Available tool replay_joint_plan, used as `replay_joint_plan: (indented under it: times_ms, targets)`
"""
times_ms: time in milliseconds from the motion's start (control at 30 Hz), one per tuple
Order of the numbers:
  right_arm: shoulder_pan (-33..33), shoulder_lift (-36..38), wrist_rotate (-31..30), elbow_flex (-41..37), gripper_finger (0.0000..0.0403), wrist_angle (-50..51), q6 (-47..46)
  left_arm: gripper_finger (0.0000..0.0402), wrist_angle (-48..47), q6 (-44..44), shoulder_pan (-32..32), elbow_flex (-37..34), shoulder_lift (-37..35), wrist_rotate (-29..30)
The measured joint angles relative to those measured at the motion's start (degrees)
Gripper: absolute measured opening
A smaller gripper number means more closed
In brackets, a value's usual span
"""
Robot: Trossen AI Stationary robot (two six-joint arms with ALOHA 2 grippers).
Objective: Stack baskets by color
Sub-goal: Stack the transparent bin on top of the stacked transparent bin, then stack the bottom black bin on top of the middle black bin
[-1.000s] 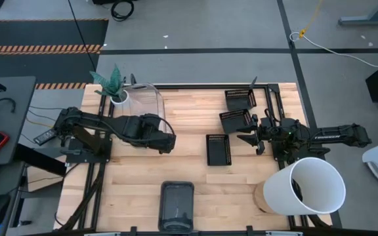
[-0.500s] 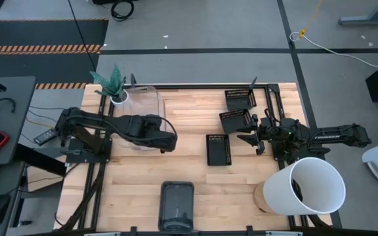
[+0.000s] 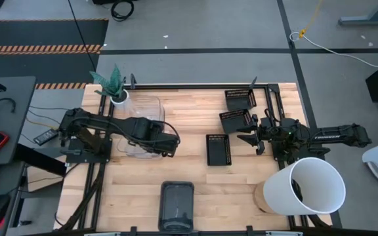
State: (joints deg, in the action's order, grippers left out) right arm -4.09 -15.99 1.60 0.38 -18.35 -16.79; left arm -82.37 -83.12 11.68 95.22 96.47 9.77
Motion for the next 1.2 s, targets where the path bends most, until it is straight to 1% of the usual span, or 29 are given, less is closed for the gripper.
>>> replay_joint_plan:
  times_ms: [200,333,433,733,867,933,1000,1200]
  targets:
    - [0.0,0.0,0.0,0.0,0.0165,0.0,0.0,0.0009,0.0,1.4,0.0,0.0,0.0,-1.3]
    - [0.0,0.0,0.0,0.0,0.0165,0.0,0.0,0.0009,-0.1,3.1,0.0,0.0,0.0,-4.0]
    - [0.0,0.0,0.0,0.0,0.0165,0.0,0.0,0.0016,0.0,3.4,0.0,0.0,0.0,-4.7]
    - [0.0,0.0,0.0,0.0,0.0165,0.0,0.0,0.0086,-0.4,3.5,0.0,0.0,0.0,-3.4]
    - [0.0,0.0,0.0,0.0,0.0165,0.0,0.0,0.0109,-0.3,3.6,0.0,0.0,0.0,-3.3]
    - [0.0,0.0,0.0,0.0,0.0165,0.0,0.0,0.0116,0.2,5.1,0.0,0.0,0.0,-2.1]
    - [0.0,0.0,0.0,0.0,0.0165,0.0,0.0,0.0119,2.3,7.3,0.1,0.0,0.0,0.7]
    - [0.0,0.0,0.0,0.0,0.0165,0.0,0.0,0.0121,12.9,17.7,0.2,0.0,0.1,8.8]
